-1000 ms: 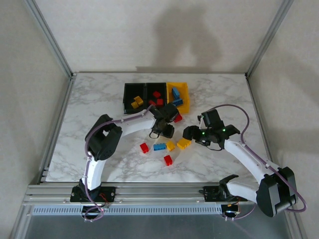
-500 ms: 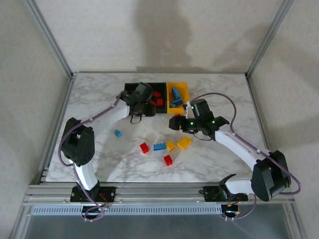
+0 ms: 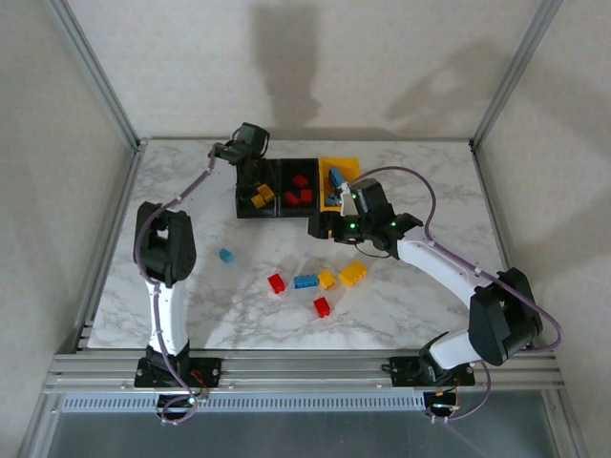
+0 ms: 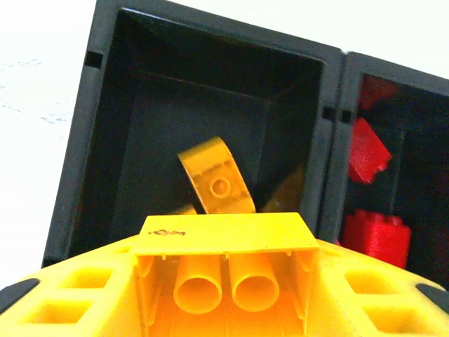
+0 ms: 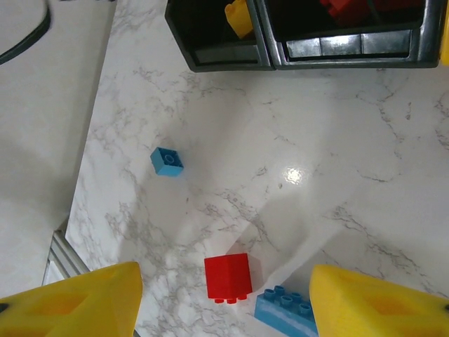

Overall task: Sort the legos into containers by color
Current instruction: Place the lego in the container.

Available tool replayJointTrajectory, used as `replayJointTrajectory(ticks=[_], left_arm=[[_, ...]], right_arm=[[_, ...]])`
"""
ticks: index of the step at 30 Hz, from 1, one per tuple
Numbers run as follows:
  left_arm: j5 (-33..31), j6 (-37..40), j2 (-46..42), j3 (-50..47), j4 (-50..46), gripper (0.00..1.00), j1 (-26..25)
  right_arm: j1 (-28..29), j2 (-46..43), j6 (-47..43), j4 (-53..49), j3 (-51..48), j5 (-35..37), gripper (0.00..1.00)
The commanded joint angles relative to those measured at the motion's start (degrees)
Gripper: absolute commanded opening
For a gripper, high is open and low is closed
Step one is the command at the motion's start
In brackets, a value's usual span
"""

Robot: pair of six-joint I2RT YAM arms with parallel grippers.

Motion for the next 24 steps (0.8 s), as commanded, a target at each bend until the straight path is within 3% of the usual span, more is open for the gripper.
replayJointTrajectory(ticks=[1, 8, 24], left_arm=[[-2.77, -2.81, 4.08, 5.53, -2.69, 0.47, 0.4], [-3.64, -4.25, 11.38, 12.95, -5.09, 0.49, 0.98], [-3.36, -7.14, 13.2, 11.87, -3.61, 0.62, 1.14]], right_arm=[[0.42, -0.25, 0.57, 1.18, -0.14, -0.42, 0.64], [0.46, -0.6, -0.14, 0.15, -0.14, 0.14, 0.64], [0.41, -2.63, -0.23, -0.05, -1.55, 1.14, 0.64]])
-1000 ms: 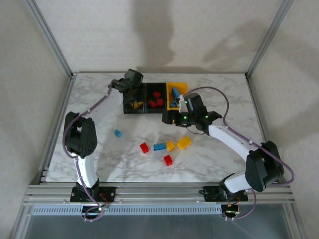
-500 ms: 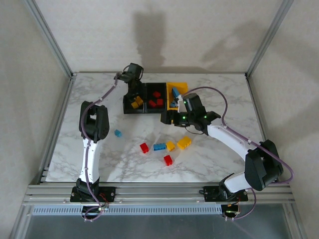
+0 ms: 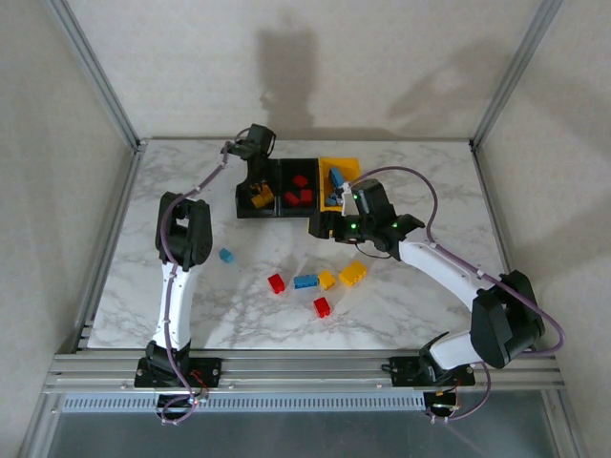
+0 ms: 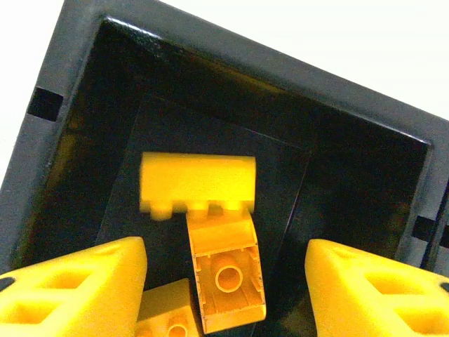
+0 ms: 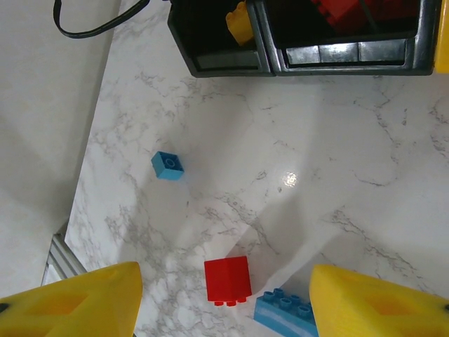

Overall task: Sort the legos into containers by color
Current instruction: Place the lego in the container, then pick up the lego from the center of the table.

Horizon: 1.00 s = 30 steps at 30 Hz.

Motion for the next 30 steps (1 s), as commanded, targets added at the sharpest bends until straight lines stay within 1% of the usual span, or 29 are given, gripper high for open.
replayJointTrajectory(ticks=[1, 5, 10, 15, 20, 24, 30], left_arm=[[-0.25, -1.09, 0.52, 0.46, -1.06, 0.62, 0.36], [0.89, -1.18, -2.11, -1.05, -0.26, 0.61, 0.06], [2.64, -0.52, -9.02, -5.65, 1.15, 0.62, -1.7], [3.79, 0.79, -17.61, -15.02, 3.31, 0.63, -4.71], [4.76, 1.22, -26.65, -27.21, 5.66, 0.63, -7.64], [5.41, 0.78, -31.87, -35.35, 7.32, 0.63, -9.84], [7.95, -0.56, -38.59, -44.97, 10.74, 0.64, -14.46]], right_arm=[[0.37, -1.67, -0.18, -0.33, -0.86, 0.47, 0.64], [0.41, -2.08, -0.18, -0.45, -0.83, 0.95, 0.64], [0.26, -2.95, -1.53, -2.53, 0.31, 2.86, 0.64], [-0.62, -4.03, -2.89, -5.8, 0.37, 4.69, 0.65], [-0.91, -4.95, -4.0, -8.95, -0.29, 7.36, 0.65], [-0.97, -5.64, -3.95, -10.51, -0.74, 8.73, 0.65], [-1.04, -5.72, -2.79, -15.68, -1.15, 13.77, 0.65]])
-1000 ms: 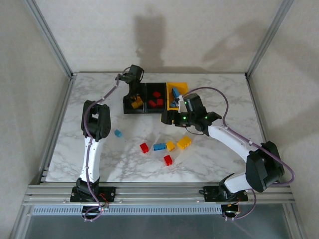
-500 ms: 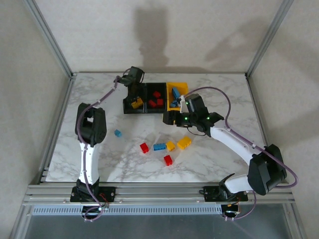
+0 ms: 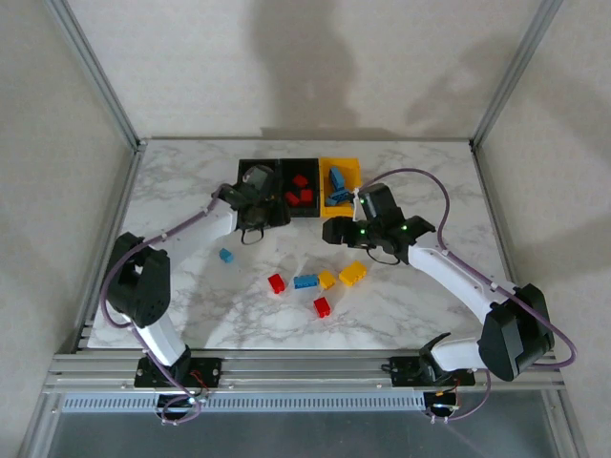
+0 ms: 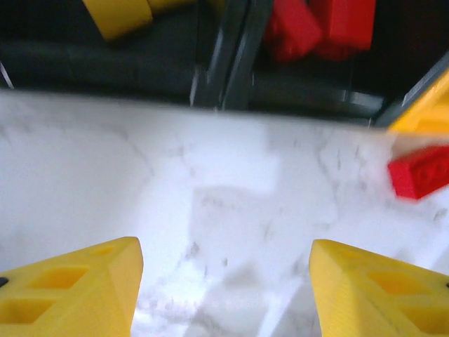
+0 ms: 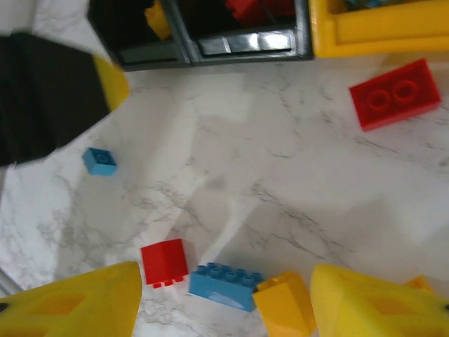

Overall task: Sort the legos into containers by color
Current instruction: Pick up the lego from the center of the table.

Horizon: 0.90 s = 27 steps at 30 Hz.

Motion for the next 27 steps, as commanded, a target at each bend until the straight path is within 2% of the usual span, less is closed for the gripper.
replayJointTrajectory(ticks=[1, 9, 14, 19, 22, 27], left_arm=[[1.85, -0.6, -4.51, -3.8, 3.01, 0.65, -3.03], [5.19, 1.06, -2.31, -5.32, 5.75, 0.65, -10.21], [5.62, 10.55, 4.39, 2.08, 0.83, 0.66, -16.3], [3.13, 20.05, 10.89, 9.01, -4.73, 0.67, -19.96], [3.19, 23.33, 12.65, 10.47, -5.88, 0.7, -20.84], [2.91, 27.4, 14.04, 11.39, -7.79, 0.7, -21.81]], right_arm=[[-0.42, -1.82, 0.79, -3.71, -1.7, 3.55, 0.65], [-2.72, -4.93, 4.52, -3.53, -6.19, 3.36, 0.65], [-6.66, -7.84, 4.82, -4.29, -9.33, 2.98, 0.65], [-11.51, -11.67, 6.95, -5.68, -12.25, 2.51, 0.66], [-14.93, -13.72, 8.15, -7.35, -13.31, 2.85, 0.66], [-18.26, -15.02, 7.34, -10.2, -13.83, -3.3, 0.66]])
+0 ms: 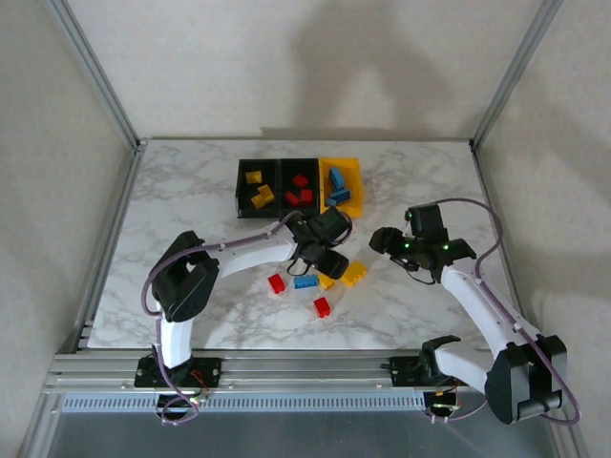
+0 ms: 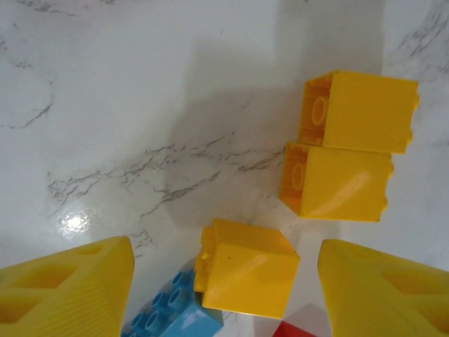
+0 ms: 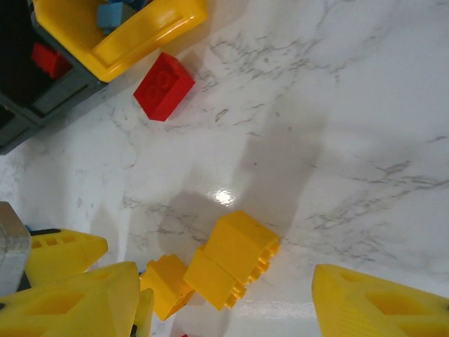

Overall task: Sort the legos into containers by color
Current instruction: Pick up the lego from the center of the table.

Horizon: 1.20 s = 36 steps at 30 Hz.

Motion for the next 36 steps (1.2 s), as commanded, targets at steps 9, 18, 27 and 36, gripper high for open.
replayJointTrajectory(ticks=[9, 18, 27, 36], left_arm=[[0.0, 8.43, 3.85, 2.68, -4.92, 0.72, -1.14], [-0.05, 8.4, 6.64, 3.54, -6.21, 0.64, -1.84], [-0.39, 7.52, 6.44, 3.39, -6.34, 0.63, -2.0], [0.11, 6.78, 4.54, 3.79, -5.82, 0.36, -1.44]], right_arm=[[-2.01, -4.31, -0.01, -7.77, -3.73, -5.46, 0.66], [-2.1, -2.51, -0.15, -5.26, -4.3, -5.9, 0.66], [-2.21, -1.97, -0.69, -4.96, -3.66, -5.72, 0.66], [-2.3, -2.63, -0.46, -4.27, -3.52, -5.53, 0.66]])
